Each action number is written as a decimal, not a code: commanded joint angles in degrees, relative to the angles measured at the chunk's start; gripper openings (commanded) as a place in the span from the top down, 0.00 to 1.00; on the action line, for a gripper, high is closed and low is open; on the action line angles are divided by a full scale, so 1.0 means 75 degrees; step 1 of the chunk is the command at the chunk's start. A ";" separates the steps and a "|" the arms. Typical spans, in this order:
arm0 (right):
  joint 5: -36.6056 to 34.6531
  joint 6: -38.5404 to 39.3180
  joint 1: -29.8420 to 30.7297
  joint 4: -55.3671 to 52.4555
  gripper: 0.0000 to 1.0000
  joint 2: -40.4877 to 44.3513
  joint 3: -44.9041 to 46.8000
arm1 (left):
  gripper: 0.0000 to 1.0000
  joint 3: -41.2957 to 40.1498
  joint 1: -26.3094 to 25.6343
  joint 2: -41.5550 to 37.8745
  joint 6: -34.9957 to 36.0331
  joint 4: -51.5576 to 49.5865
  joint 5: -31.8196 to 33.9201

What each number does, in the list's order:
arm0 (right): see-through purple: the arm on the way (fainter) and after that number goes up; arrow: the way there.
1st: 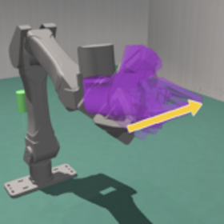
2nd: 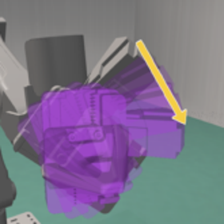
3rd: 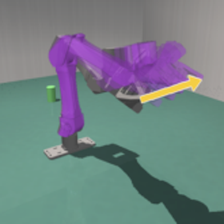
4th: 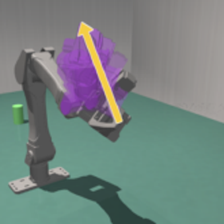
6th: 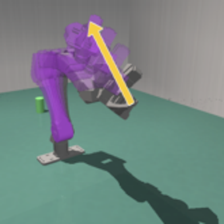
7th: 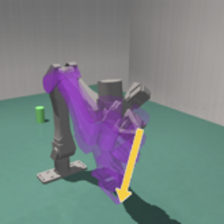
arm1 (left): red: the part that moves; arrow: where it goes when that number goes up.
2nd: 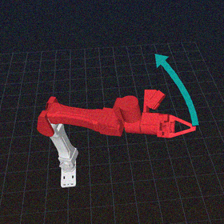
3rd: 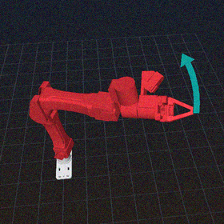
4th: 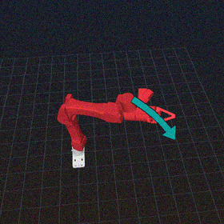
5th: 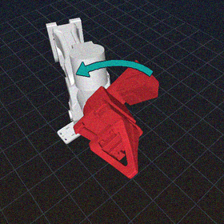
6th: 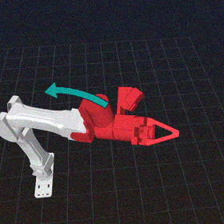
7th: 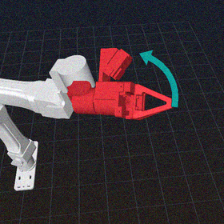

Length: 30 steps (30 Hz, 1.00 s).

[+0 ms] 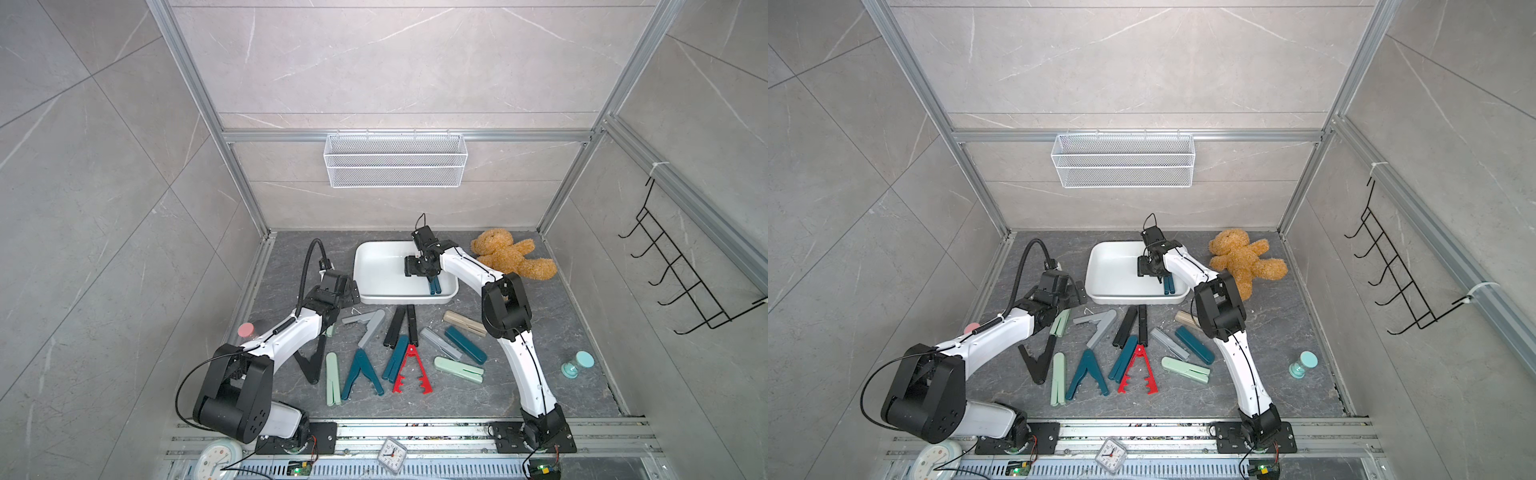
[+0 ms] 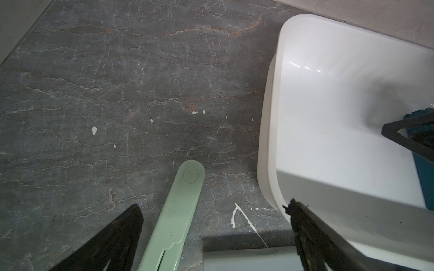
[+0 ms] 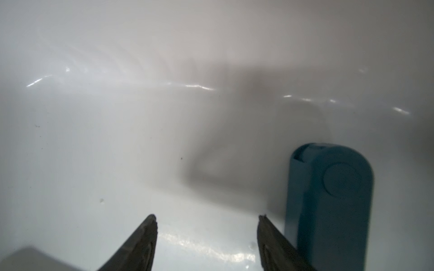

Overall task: Put the pruning pliers into the storage box
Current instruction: Place the pruning pliers in the storage box.

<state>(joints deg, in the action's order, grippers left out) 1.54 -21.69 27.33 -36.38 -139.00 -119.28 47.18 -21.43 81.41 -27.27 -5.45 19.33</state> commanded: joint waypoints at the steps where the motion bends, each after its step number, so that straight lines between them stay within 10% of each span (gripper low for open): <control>1: -0.0114 -0.0155 -0.0069 -0.0074 0.31 -0.0042 -0.0098 | 0.00 0.0005 0.0047 -0.0319 -0.0063 -0.0044 0.0170; 30: -0.0708 0.0219 -0.0258 0.0022 0.28 0.0630 0.0843 | 0.00 -0.0208 0.0050 -0.0611 0.0109 -0.0023 0.0059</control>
<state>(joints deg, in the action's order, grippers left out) -3.64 -21.12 25.63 -36.16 -137.23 -114.19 46.06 -21.32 79.09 -27.09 -5.98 19.42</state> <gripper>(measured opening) 0.715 0.997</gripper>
